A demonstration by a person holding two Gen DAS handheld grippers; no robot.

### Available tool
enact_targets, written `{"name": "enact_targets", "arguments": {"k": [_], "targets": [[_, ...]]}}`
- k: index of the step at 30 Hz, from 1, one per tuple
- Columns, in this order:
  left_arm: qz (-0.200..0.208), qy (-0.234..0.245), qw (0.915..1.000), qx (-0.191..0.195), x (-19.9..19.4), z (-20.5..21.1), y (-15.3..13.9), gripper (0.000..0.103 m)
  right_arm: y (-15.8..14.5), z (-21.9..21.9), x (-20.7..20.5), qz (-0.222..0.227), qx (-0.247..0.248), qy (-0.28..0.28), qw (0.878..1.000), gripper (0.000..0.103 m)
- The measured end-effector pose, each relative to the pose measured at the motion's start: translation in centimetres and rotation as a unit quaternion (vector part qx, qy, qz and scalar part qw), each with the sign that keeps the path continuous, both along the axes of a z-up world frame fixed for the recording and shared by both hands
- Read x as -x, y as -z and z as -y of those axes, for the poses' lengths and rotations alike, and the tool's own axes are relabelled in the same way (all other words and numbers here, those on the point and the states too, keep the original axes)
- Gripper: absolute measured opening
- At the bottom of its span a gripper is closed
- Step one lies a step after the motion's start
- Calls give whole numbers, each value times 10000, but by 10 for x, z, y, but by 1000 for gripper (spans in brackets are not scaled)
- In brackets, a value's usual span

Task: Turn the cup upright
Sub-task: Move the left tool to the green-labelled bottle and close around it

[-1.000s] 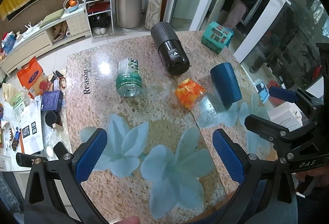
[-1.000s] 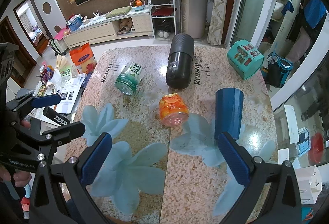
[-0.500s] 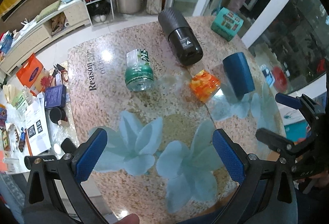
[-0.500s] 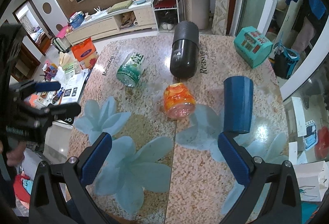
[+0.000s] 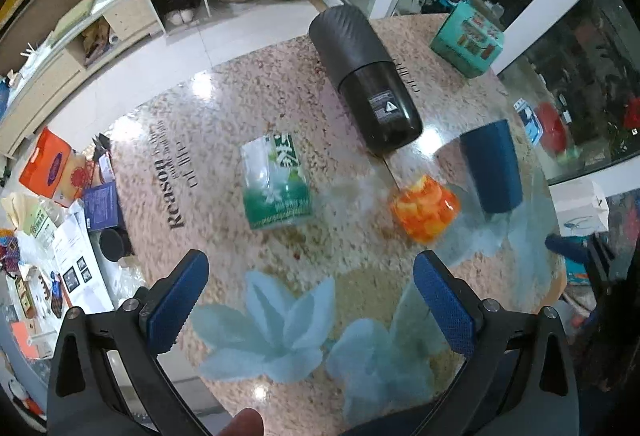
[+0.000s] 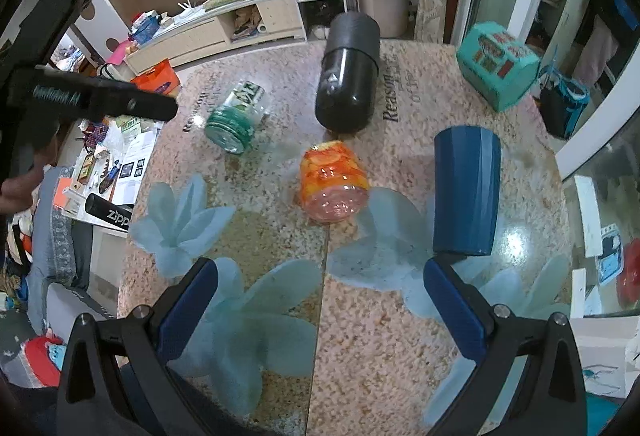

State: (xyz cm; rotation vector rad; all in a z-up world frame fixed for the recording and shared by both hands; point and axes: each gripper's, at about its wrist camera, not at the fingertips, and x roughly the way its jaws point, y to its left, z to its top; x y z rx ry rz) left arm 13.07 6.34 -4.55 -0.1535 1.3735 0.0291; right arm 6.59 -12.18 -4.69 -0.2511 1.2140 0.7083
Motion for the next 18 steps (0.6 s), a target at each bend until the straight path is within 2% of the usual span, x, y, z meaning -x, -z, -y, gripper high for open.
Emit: {"name": "enact_targets", "arguments": {"k": [6,11,18], "targets": [[-482,-20,9988,110,-36,-7,40,103,10,0,-8,8,30,-102,9999,103],[-954,20,9954,-132,-58,-13,78,103,19,-3,-16,-41,30,-183,9998,103],[-1198,-226,9919,-366,-77,-26,114,103,37,-6,-17,-296,98,-248,9992,103]]}}
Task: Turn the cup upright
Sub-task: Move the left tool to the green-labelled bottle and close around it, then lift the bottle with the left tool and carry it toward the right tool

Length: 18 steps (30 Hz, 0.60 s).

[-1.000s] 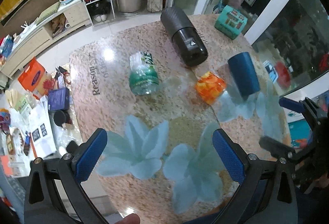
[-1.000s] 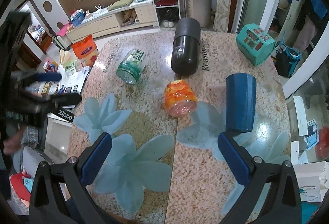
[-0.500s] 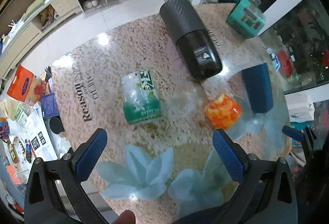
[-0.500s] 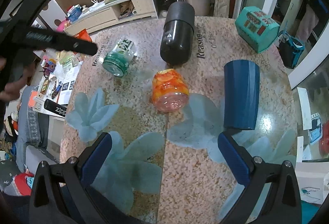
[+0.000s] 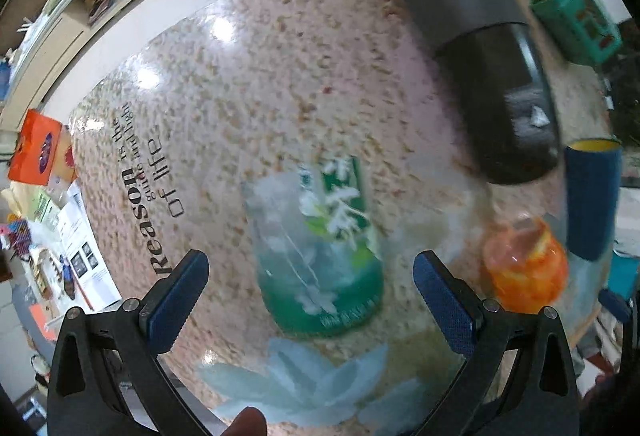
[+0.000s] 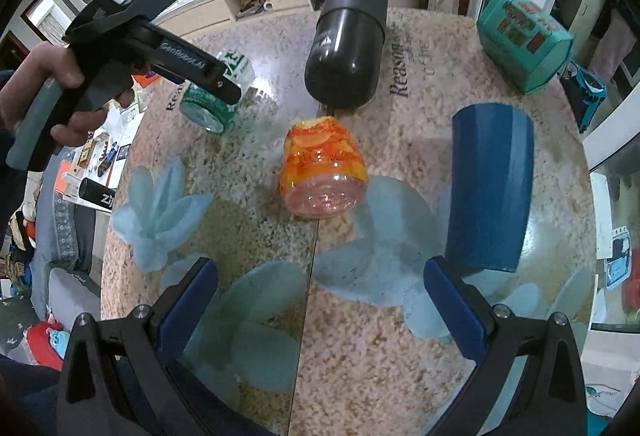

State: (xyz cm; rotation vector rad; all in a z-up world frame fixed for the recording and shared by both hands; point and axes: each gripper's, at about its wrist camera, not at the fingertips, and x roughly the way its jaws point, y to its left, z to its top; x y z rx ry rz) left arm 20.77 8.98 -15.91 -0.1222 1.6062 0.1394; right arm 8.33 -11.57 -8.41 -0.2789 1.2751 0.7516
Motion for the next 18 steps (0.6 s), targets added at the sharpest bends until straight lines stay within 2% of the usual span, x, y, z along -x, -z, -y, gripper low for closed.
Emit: {"name": "enact_targets", "arguments": {"k": [5,8,12,13,15,16,18], "targets": [[-112,-200,9997,122,-10,-7,13,103,6,2,-1,-155,2,45,9999,103],[-165,-380,9986,341,-10,-11,19,102,5,4,0,-141,-4,48,9999,103],[-214,-558,9972,445,-5,-15,27,86,7,1,0,-132,11,88,9999,103],[-231,-603,9967,484,-3,-14,32,79,7,2,-1,-136,19,100,9999,103],[-194,-656,9965,472,-2,-15,34,76,6,2,-1,-153,28,108,9998,103],[-143,-670,9963,513,2,-15,37,70,6,3,0,-137,28,112,9998,103],[-44,-706,9957,591,3,-13,35,69,3,3,1,-94,24,116,9999,103]]}}
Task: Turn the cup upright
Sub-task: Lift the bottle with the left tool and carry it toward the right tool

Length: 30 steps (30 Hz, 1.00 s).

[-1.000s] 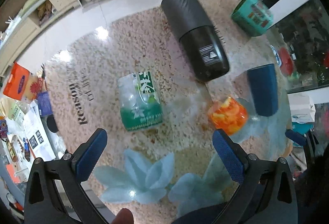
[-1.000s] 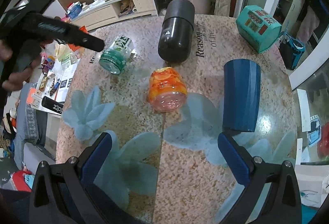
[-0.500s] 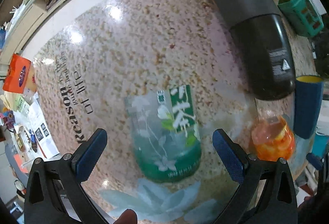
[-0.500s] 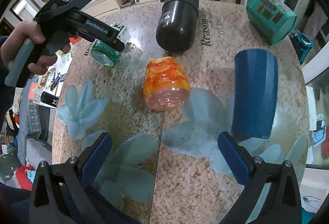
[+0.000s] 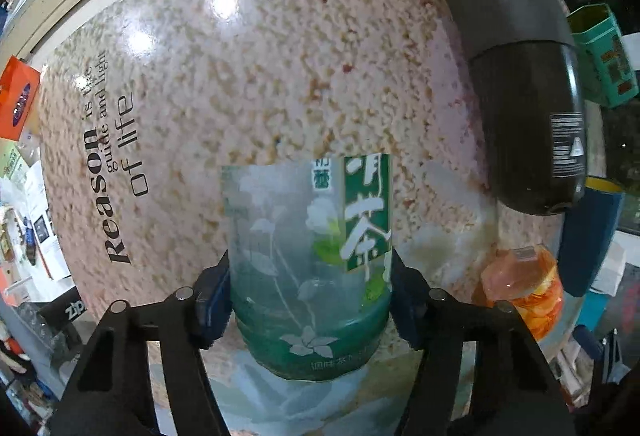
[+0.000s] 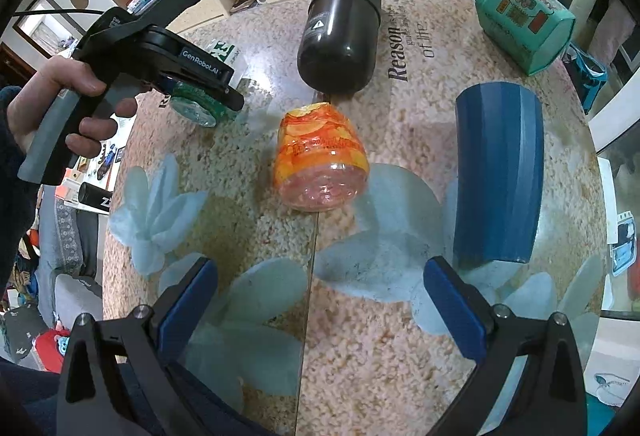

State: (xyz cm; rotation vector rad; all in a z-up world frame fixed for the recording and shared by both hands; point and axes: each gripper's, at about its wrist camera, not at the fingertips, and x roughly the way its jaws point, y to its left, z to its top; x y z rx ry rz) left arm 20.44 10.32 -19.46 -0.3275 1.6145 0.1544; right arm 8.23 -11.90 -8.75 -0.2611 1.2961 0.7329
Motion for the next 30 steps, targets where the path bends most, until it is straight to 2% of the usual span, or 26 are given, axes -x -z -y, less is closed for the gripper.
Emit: {"name": "enact_targets", "arguments": {"k": [3,9,17,23,26,30], "targets": [[99,-110,9999,25,1,0,-14,69,-3,0,2,29,-15,32,10000,103],[357,-246,9989,188,29,4,-43,69,-14,7,3,63,-72,204,9997,103],[844,-473,9935,608,114,16,-94,69,-38,23,5,281,-220,514,9980,103],[1044,-273,9926,558,174,50,-122,69,-56,33,18,445,-287,571,9970,103],[1096,-197,9924,518,190,75,-136,69,-64,39,23,537,-263,604,9964,103],[1083,-126,9924,574,203,107,-129,69,-68,50,29,466,-256,677,9963,103]]}}
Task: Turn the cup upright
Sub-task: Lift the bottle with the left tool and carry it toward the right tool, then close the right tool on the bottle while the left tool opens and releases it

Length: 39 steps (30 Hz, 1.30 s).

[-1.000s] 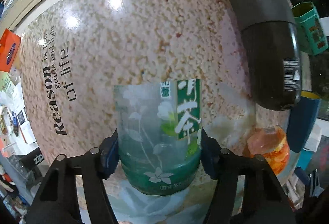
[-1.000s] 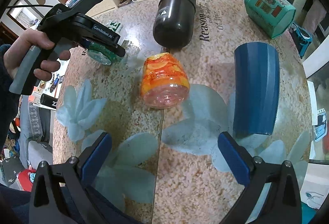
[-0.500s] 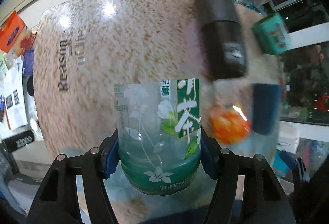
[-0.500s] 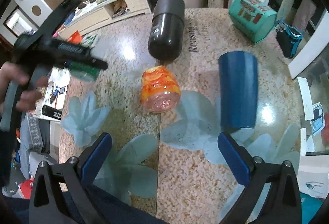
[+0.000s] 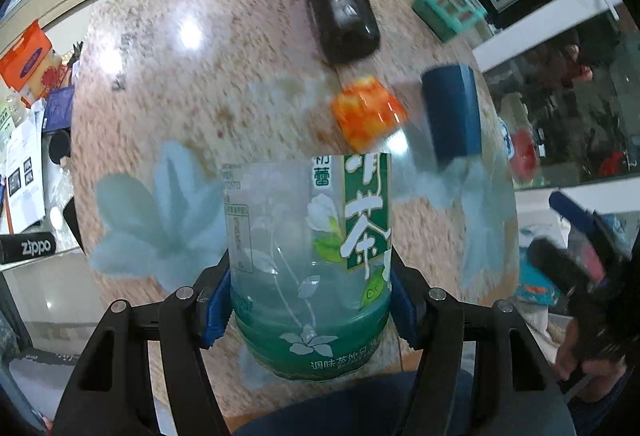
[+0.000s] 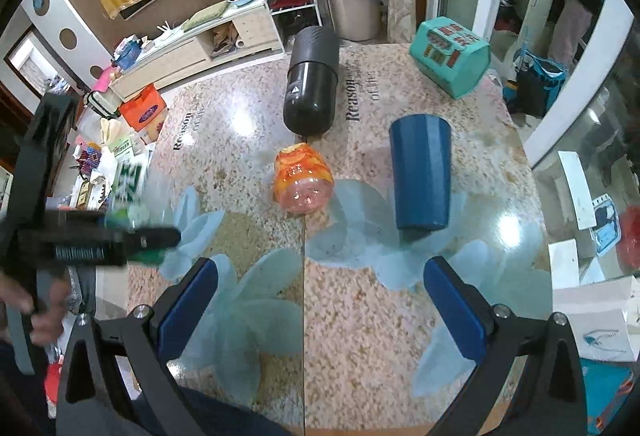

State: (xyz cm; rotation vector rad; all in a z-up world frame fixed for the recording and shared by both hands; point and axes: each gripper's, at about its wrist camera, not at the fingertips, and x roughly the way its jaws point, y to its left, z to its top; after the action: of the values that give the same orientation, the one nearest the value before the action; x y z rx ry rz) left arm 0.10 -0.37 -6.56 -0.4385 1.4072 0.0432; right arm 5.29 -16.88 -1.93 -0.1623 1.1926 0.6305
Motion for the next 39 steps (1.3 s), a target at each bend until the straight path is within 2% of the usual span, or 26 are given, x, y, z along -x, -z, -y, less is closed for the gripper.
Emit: {"name": "enact_targets", "arguments": {"k": [2,5,15,19,33,39], "targets": [[-75,5,10000,29,-12,13,8,69,1,4,2,-68,11,32,10000,103],[-146,-31,9999,74,-2,32,16,69,6,7,3,-143,73,-26,9999,103],[-616,-373,9972,194,-13,90,82,69,45,25,-11,-534,289,-283,9978,103],[-800,-424,9959,46,-16,105,98,69,60,31,-18,-695,362,-417,9961,103],[-1022,-591,9926,-274,-19,116,113,70,72,44,-28,-950,307,-701,9925,103],[-1060,-577,9925,-190,-23,117,116,89,72,46,-30,-983,254,-731,9921,103]]}}
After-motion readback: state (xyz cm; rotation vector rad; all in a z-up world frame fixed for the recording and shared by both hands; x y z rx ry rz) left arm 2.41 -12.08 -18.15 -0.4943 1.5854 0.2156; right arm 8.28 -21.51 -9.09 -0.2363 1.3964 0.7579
